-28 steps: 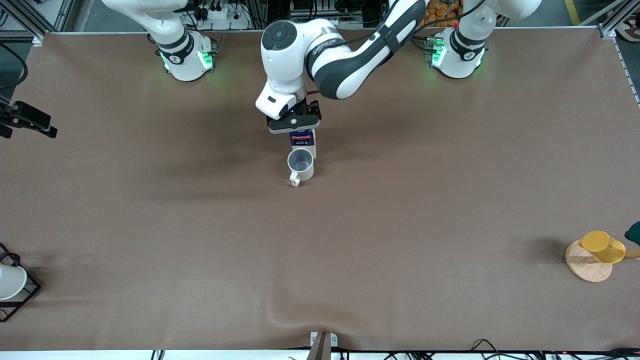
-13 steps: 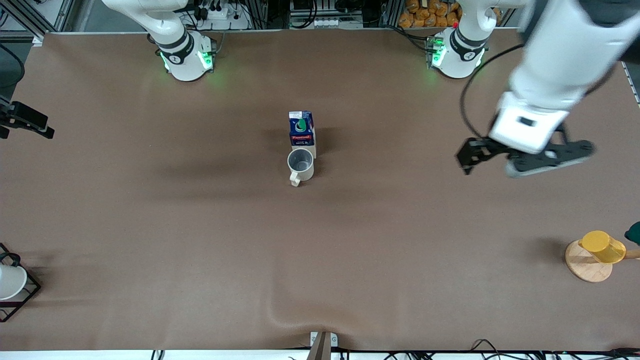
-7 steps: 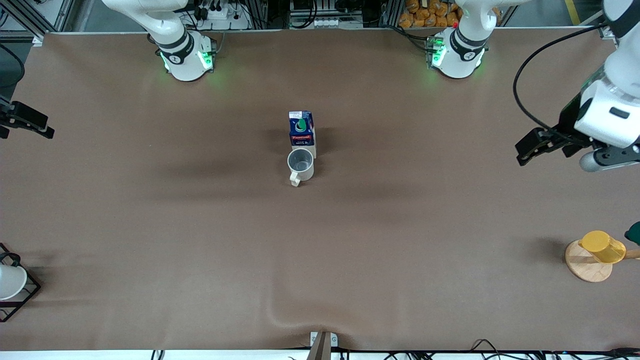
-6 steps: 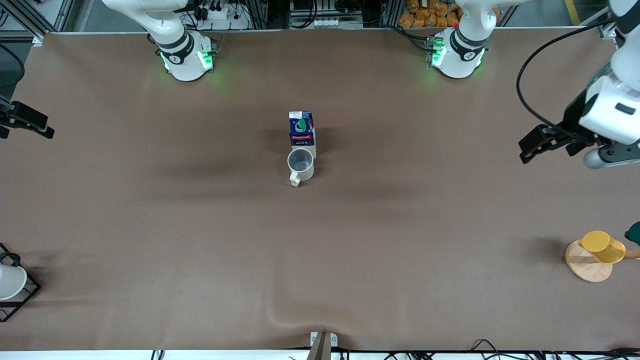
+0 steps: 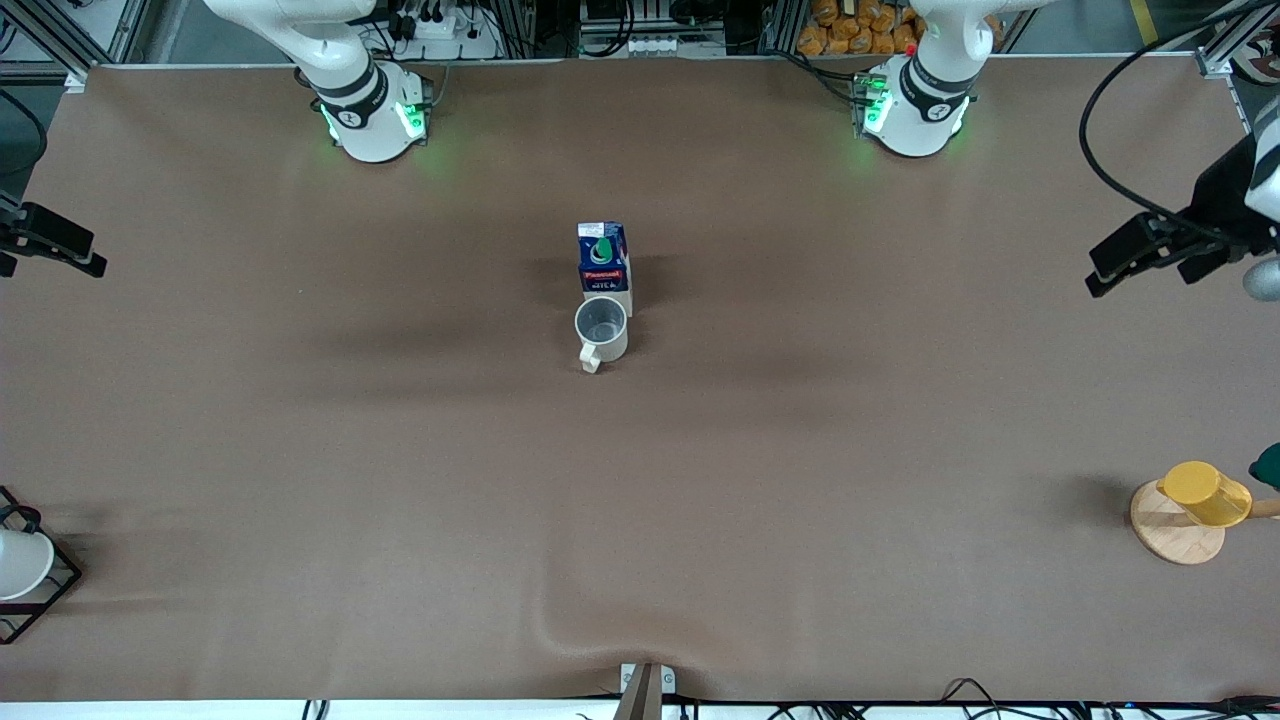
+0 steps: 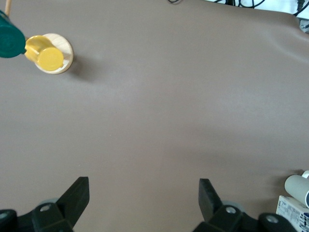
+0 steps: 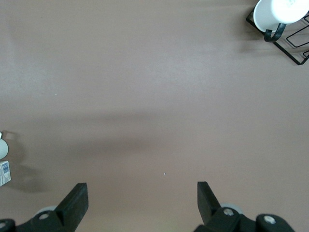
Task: Place milk next to cup
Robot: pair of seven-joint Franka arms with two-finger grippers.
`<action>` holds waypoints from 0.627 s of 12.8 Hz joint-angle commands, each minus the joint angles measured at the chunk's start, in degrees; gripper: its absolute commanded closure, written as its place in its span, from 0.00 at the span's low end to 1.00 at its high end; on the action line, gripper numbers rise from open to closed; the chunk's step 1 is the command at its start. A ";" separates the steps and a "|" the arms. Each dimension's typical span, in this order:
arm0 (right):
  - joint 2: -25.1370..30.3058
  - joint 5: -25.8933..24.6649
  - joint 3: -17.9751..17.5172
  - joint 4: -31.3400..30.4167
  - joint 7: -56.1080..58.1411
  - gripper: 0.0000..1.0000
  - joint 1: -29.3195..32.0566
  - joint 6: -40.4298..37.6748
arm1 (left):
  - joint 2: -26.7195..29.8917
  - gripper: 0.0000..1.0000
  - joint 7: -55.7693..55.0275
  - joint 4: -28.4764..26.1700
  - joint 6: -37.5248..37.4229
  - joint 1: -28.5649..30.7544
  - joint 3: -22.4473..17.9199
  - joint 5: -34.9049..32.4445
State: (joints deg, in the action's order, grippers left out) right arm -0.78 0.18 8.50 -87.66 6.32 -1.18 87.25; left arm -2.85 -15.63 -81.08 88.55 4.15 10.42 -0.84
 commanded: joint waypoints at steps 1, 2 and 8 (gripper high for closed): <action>0.34 0.52 -0.50 0.12 0.71 0.00 0.92 -0.50 | 2.14 0.00 1.13 -2.33 -2.06 -6.06 -7.49 1.28; 0.34 0.52 -0.50 0.03 0.80 0.00 1.00 -0.41 | 2.32 0.00 0.26 -2.77 -3.29 -6.77 -8.12 1.28; 0.26 0.52 -0.50 -0.05 0.71 0.00 1.27 -0.15 | 4.87 0.00 1.31 -4.71 -3.39 -6.78 -8.75 0.58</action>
State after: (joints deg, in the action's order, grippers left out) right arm -0.78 0.18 8.68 -87.71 6.32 -0.95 87.08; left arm 0.20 -15.59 -84.28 85.43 -1.99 2.60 -0.78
